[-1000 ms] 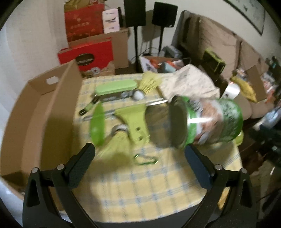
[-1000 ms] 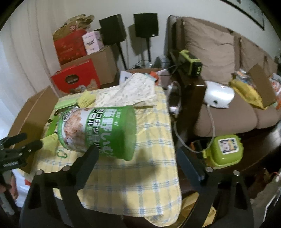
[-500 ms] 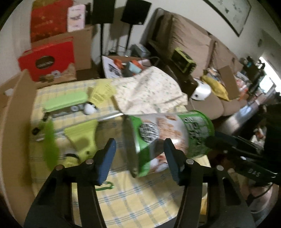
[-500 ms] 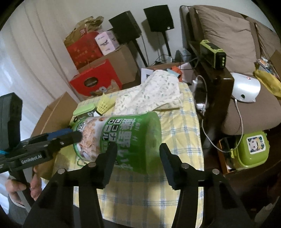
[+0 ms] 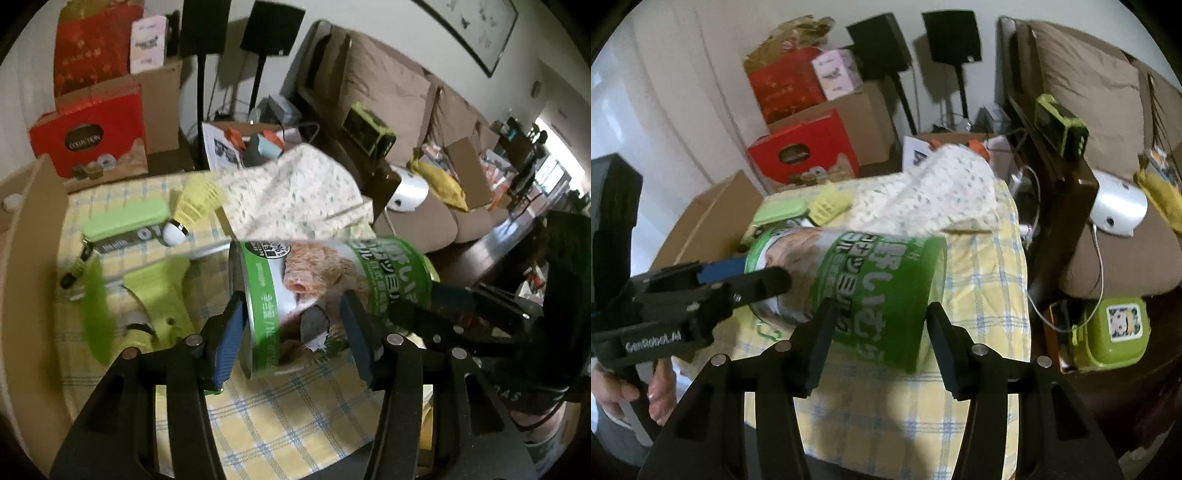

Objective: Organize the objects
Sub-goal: 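Reach the left gripper to the green can and close on it, then lift the green can with the left gripper and lower it into the cardboard box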

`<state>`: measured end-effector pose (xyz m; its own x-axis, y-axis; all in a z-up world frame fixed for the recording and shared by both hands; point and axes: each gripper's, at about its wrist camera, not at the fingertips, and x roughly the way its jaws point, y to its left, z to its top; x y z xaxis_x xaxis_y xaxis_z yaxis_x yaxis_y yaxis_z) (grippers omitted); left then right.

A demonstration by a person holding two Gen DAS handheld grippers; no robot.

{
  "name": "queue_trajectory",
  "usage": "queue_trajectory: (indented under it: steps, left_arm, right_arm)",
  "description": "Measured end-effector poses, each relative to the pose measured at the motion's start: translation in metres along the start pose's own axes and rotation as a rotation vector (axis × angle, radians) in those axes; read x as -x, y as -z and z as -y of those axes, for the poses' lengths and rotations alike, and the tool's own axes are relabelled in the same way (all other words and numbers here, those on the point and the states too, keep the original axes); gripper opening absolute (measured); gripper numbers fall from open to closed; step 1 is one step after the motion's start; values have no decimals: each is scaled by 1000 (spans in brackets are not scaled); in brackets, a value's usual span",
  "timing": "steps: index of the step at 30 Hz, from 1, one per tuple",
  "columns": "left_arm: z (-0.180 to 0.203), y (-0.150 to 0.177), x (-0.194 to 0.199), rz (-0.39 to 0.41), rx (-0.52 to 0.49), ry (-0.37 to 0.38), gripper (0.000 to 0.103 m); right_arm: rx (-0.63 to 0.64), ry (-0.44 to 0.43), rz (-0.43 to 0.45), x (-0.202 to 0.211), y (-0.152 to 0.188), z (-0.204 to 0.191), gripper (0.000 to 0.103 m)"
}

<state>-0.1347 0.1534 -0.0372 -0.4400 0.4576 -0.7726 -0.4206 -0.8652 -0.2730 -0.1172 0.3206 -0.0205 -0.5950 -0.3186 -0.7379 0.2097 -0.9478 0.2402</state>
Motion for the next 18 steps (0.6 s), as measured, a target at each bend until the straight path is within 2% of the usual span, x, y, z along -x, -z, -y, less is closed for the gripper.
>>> queue_trajectory:
  steps: [3, 10, 18]
  left_arm:
    - [-3, -6, 25, 32, -2, 1, 49]
    - [-21, -16, 93, 107, 4, -49, 49]
    - [-92, -21, 158, 159, 109, -108, 50]
  right_arm:
    - [25, -9, 20, 16, -8, -14, 52]
    - [102, -49, 73, 46, -36, -66, 52]
    - [206, -115, 90, 41, -65, -150, 52]
